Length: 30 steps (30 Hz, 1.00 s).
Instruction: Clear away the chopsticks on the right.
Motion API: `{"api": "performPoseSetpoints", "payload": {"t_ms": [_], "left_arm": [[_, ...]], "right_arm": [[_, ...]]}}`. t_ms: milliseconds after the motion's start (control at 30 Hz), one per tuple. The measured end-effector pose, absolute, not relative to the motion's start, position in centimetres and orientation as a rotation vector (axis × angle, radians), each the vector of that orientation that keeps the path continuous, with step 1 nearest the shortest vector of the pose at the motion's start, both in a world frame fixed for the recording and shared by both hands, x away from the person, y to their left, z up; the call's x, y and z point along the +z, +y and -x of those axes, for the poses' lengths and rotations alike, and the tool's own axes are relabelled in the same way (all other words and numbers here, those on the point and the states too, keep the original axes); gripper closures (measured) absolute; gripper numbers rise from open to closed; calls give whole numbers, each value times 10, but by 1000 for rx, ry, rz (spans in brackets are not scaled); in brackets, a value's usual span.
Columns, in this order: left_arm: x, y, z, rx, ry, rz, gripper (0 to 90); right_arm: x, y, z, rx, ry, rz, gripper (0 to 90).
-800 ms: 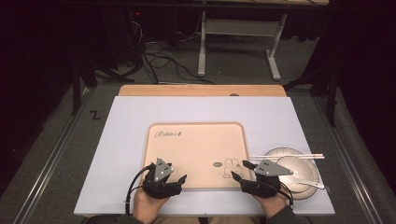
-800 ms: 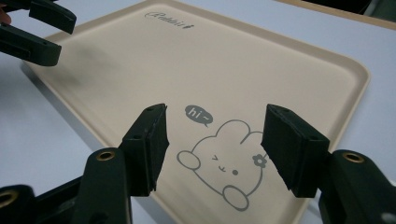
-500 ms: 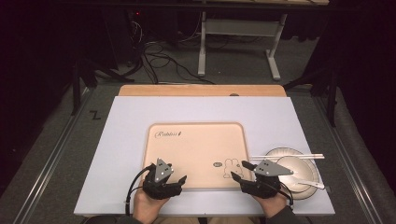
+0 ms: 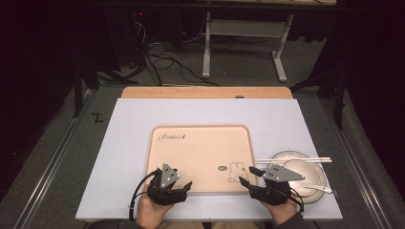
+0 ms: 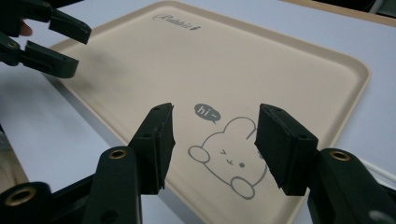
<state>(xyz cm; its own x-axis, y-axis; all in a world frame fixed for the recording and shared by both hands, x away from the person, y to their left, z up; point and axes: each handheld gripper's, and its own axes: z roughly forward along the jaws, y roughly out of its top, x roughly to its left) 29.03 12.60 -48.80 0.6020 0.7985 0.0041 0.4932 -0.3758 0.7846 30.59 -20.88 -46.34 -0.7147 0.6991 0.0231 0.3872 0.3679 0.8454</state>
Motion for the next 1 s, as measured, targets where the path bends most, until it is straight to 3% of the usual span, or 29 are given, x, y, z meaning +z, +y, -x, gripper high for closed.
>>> {"api": "performPoseSetpoints", "payload": {"t_ms": [1000], "left_arm": [[-488,130,-291,495,1015,-2047,319]], "right_arm": [[-441,-230,-295,1331,2240,-1030,371]]}}
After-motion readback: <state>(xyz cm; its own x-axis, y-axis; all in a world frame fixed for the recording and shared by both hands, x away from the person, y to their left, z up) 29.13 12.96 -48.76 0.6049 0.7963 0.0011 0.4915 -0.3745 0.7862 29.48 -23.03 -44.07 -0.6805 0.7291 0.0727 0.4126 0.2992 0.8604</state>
